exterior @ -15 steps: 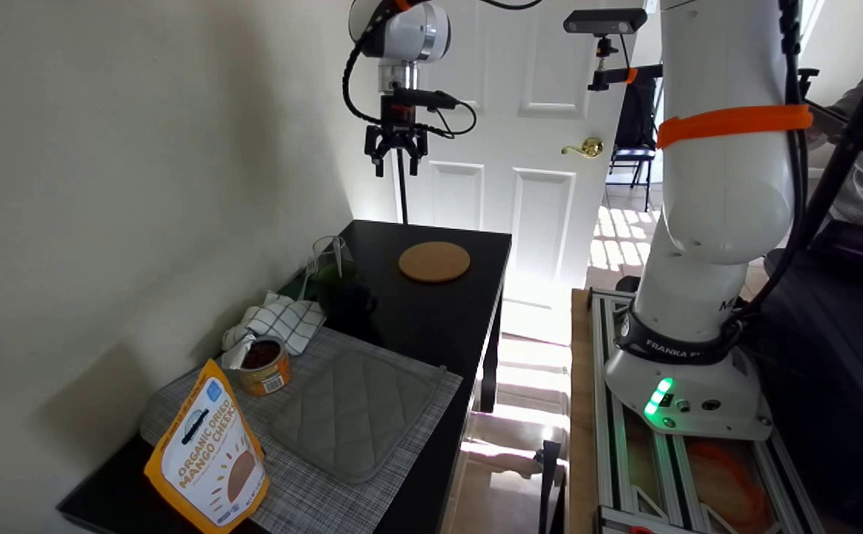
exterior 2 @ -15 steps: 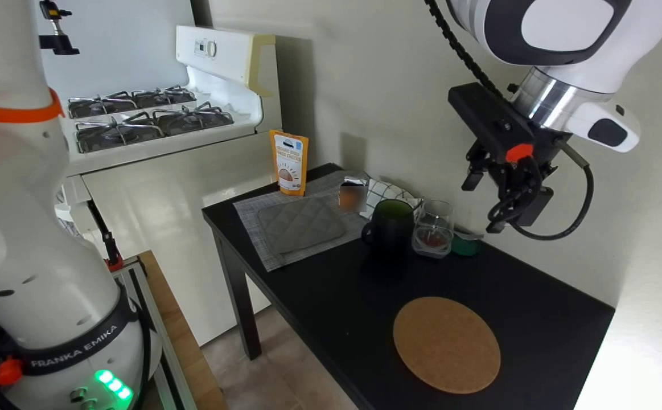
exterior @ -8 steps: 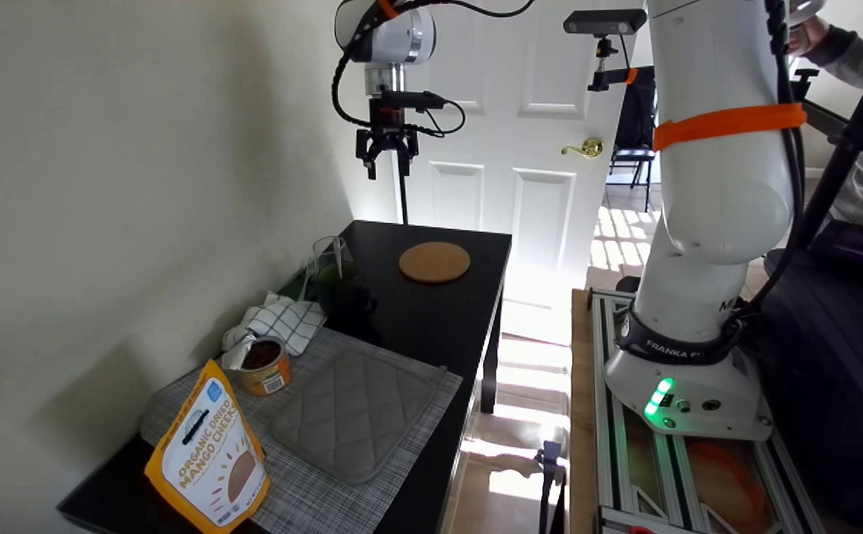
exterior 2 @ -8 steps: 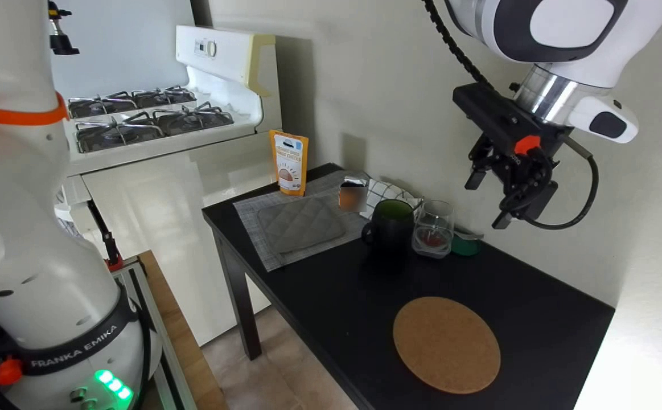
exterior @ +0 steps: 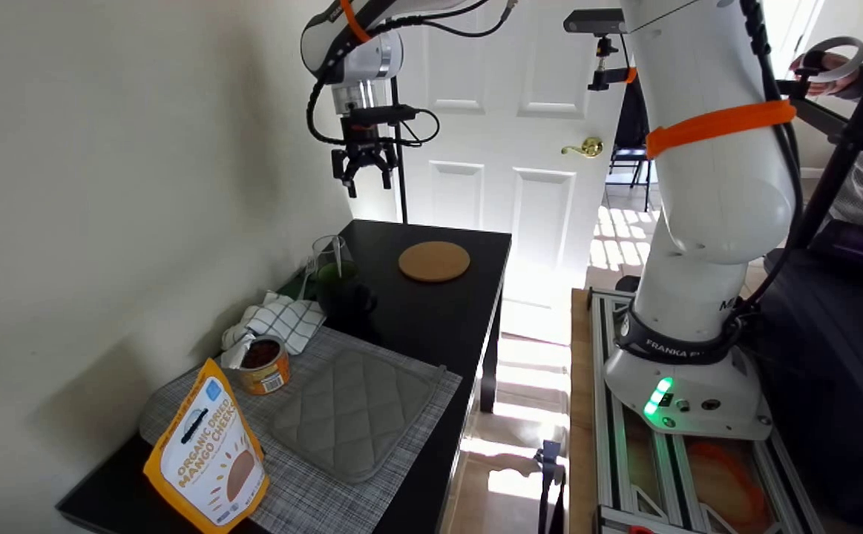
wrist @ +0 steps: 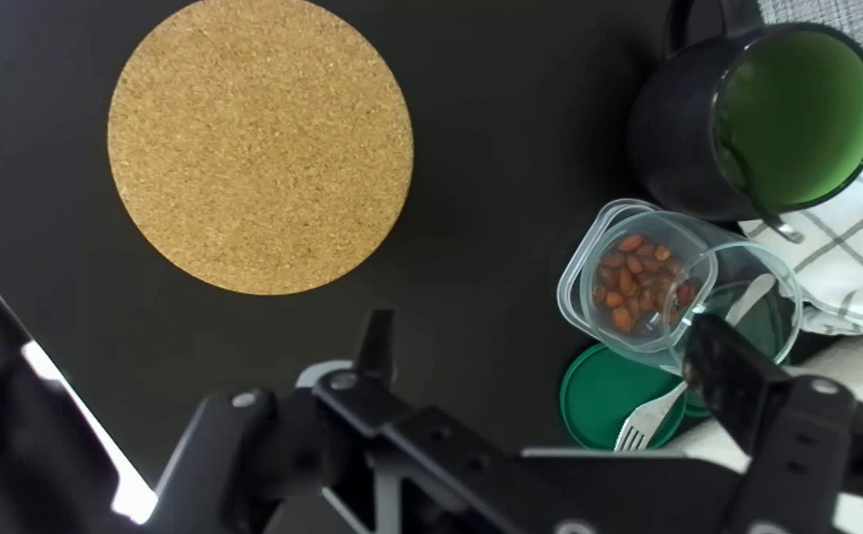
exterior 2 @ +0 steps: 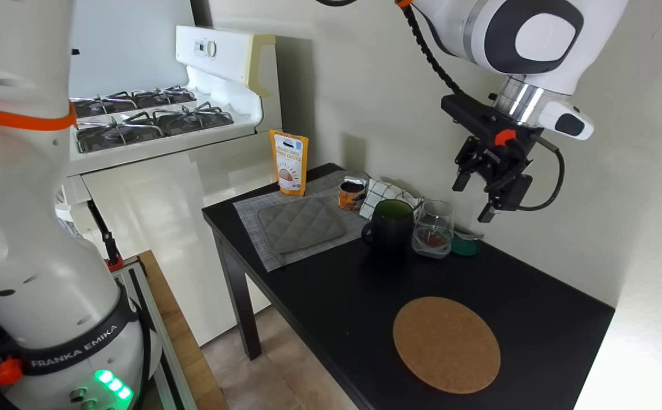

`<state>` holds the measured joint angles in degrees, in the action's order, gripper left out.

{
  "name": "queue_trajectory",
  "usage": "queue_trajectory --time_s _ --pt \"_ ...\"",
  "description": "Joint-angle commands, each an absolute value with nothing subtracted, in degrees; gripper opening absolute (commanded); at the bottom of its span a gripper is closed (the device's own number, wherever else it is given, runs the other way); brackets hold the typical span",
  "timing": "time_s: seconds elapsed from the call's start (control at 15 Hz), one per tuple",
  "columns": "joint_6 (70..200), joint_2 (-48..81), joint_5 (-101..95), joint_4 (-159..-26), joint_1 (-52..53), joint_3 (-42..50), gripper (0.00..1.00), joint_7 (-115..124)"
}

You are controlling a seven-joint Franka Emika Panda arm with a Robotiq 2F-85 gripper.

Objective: Move the glass cup the left and put it on the pot holder

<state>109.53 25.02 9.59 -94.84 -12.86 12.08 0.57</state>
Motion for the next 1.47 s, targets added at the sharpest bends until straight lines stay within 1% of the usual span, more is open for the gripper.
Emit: queue_trajectory --time_s 0.0,0.2,0.67,0.73,1.2,1.4 --pt "104.00 31.89 5.75 -85.97 -11.20 10.80 1.00 6.92" --pt "102.45 34.71 3.78 -82.66 -9.77 10.19 1.00 9.95" --pt "111.69 32.54 3.80 -88.40 -7.63 9.55 1.00 13.44" --pt "108.58 34.10 4.33 -85.36 -8.55 9.41 1.00 12.59" --pt "109.97 34.02 4.32 -85.82 -8.21 9.27 1.00 12.60" --pt "112.68 32.34 4.42 -89.17 -6.31 8.62 1.00 15.04"
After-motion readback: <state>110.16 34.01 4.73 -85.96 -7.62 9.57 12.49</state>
